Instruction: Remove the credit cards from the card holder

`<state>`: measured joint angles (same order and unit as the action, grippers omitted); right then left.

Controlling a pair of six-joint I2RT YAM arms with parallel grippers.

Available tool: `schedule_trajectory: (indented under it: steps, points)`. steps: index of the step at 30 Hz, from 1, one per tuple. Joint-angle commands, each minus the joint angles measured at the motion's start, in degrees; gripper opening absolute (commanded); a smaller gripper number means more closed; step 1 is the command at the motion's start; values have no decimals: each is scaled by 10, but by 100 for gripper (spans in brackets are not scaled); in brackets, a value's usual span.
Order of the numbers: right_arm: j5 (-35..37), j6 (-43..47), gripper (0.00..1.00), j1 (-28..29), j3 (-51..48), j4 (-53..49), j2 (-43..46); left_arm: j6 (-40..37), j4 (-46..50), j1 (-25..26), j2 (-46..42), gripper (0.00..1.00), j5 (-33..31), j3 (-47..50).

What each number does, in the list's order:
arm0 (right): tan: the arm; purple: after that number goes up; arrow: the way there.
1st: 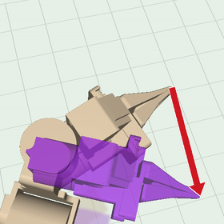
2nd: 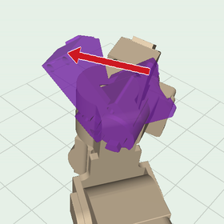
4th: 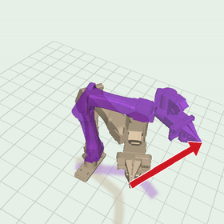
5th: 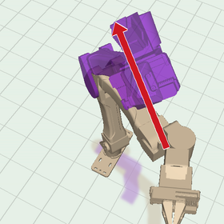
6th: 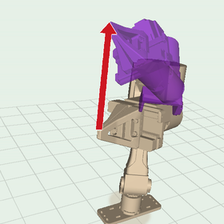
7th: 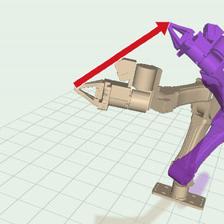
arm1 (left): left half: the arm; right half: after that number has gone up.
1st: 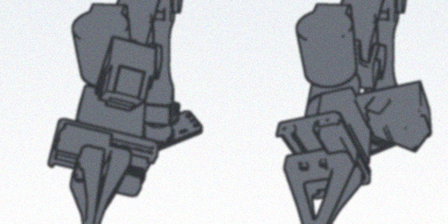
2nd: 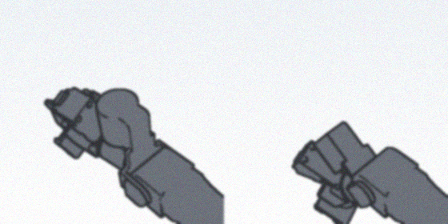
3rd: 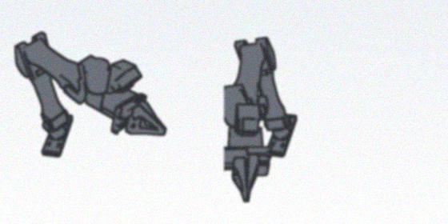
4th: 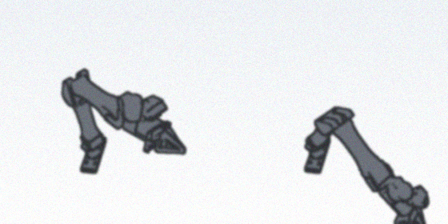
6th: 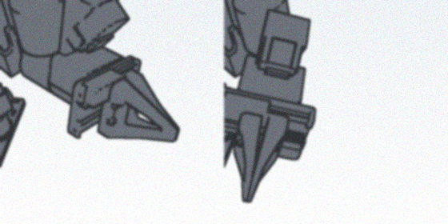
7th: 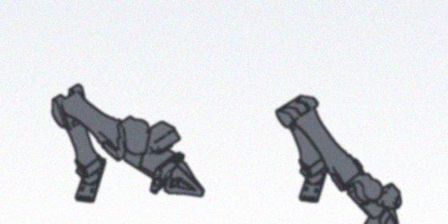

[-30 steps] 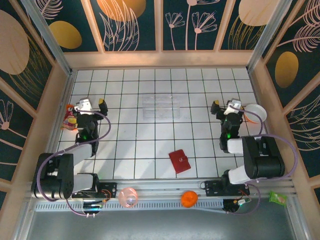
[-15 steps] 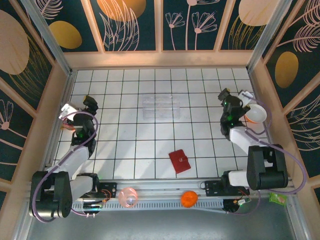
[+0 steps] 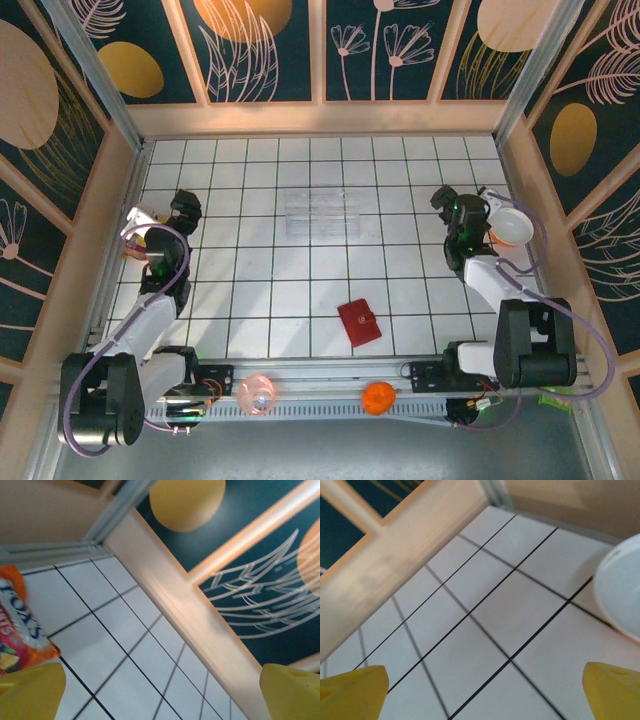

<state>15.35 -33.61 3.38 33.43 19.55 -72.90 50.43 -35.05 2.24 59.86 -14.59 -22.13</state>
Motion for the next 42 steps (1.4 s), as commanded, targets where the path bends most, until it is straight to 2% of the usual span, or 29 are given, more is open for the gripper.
schedule_trajectory:
  steps: [1,4,6,10,14,20,30,34,42]
  points:
    - [-82,-1,97,31,-4,-24,34,-9,55,-2,-14,99,81,-36]
    - [-114,9,94,71,-9,-55,49,-4,109,0,-20,97,123,-51]
    - [-141,14,91,101,-2,-97,53,-7,139,0,-22,92,161,-58]
    - [-200,6,88,169,-12,-162,70,0,164,14,-22,88,227,-57]
    - [-258,-3,87,239,-29,-230,90,3,170,48,-23,94,263,-43]
    - [-343,-2,80,303,-35,-343,110,6,158,76,-14,93,312,-22]
    - [-355,-45,70,353,-38,-512,148,-8,167,77,-8,90,346,-16]
    - [-371,-68,68,376,-55,-524,150,-8,158,78,5,90,357,-12]
    - [-366,-85,64,415,-72,-501,120,-14,154,78,38,81,379,-23]
